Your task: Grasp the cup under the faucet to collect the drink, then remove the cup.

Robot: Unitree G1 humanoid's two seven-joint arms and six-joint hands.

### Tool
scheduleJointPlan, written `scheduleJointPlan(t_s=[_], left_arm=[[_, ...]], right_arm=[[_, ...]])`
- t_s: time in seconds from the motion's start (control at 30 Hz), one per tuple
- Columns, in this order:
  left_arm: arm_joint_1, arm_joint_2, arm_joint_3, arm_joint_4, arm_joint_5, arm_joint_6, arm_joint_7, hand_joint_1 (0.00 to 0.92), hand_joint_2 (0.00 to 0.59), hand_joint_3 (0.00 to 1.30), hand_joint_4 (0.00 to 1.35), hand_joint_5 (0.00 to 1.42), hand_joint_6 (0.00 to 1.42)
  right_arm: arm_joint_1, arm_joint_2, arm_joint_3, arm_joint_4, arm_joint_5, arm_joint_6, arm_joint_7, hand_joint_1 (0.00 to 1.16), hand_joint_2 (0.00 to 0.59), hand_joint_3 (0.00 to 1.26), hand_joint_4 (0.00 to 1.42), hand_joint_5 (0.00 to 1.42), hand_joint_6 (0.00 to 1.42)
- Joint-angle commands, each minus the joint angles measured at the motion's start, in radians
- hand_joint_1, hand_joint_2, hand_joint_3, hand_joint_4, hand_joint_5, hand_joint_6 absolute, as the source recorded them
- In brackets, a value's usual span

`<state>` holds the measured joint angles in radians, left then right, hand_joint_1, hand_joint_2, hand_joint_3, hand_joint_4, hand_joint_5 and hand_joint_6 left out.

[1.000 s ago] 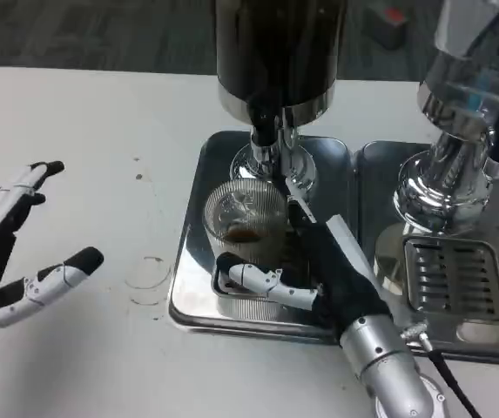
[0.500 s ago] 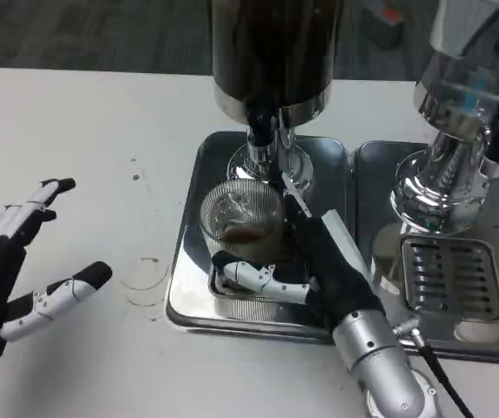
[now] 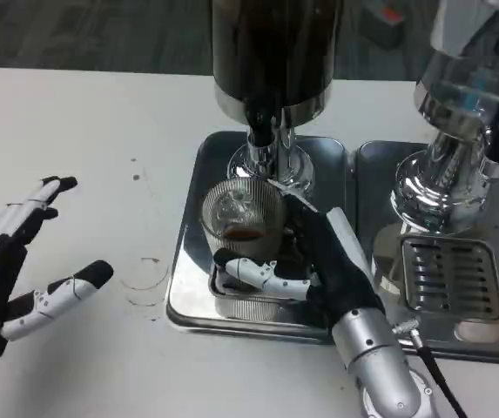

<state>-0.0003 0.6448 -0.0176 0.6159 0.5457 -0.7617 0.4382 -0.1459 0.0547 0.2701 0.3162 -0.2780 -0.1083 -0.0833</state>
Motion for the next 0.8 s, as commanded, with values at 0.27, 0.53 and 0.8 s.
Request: scheduleJointPlan(t_s=[0.27,0.53,0.8], left_arm=[[0.014,-0.005,0.003,-0.01,-0.024,0.011,-0.015,0.0,0.125,0.17,0.06,0.27,0.16],[0.008,-0.002,0.002,-0.022,-0.028,0.007,-0.024,0.0,0.125,0.17,0.06,0.27,0.16],[-0.005,-0.002,-0.004,-0.01,-0.026,0.008,-0.031,0.0,0.125,0.17,0.06,0.27,0.16]], right_arm=[[0.006,0.023,-0.012,0.023,0.01,-0.002,-0.037,0.95,0.224,0.32,0.37,0.31,0.42],[0.023,0.034,-0.018,0.006,0.01,-0.013,-0.085,1.0,0.23,0.32,0.39,0.42,0.55],[0.024,0.035,-0.016,0.004,0.014,-0.027,-0.112,1.0,0.241,0.35,0.45,0.5,0.63]])
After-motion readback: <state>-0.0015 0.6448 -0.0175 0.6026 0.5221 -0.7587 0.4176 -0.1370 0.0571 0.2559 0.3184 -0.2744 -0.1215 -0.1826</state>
